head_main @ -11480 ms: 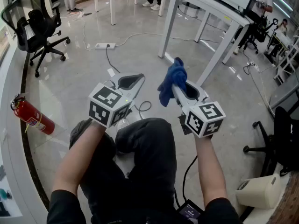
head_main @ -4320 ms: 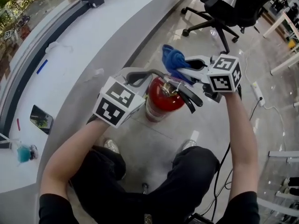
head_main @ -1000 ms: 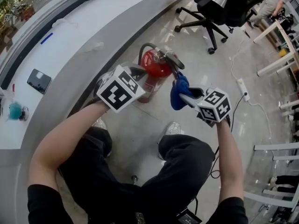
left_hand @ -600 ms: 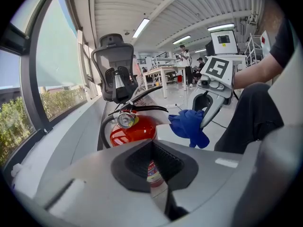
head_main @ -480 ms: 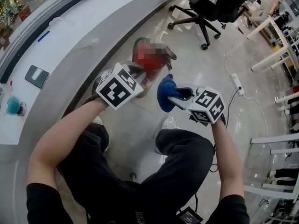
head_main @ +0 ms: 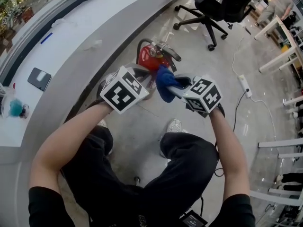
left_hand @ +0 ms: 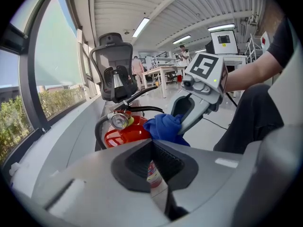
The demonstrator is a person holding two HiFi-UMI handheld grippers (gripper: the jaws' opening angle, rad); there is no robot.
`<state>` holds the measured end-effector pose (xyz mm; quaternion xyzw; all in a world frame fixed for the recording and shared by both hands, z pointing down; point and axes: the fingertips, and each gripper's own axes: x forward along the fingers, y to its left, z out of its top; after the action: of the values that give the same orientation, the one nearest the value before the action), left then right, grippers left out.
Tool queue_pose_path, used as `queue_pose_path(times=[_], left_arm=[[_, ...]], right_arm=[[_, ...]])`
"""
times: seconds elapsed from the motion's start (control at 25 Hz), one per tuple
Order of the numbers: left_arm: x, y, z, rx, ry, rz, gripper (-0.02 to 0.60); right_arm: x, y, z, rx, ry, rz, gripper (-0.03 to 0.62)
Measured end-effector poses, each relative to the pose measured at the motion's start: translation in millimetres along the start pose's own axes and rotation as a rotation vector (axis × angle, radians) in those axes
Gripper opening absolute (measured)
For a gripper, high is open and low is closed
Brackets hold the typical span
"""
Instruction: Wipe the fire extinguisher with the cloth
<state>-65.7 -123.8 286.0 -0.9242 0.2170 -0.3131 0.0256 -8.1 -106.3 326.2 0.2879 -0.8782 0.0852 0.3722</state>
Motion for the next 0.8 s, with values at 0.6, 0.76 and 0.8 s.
queue_pose_path(times=[0.6, 0.76, 0.8], left_arm=[[16, 9, -3, -0.002, 0.014, -0.024, 0.006], [18, 11, -5, -0.005, 0.019, -0.027, 0.006], [18, 11, -6, -0.005, 0.019, -0.028, 0.006]], right_arm=[[-6, -72, 6, -0.002, -0.058, -0.104, 0.083], [-8, -91, 6, 0.041, -0.082, -0.148, 0.081], [-9, -96, 7, 0.052, -0.091, -0.152, 0.081]])
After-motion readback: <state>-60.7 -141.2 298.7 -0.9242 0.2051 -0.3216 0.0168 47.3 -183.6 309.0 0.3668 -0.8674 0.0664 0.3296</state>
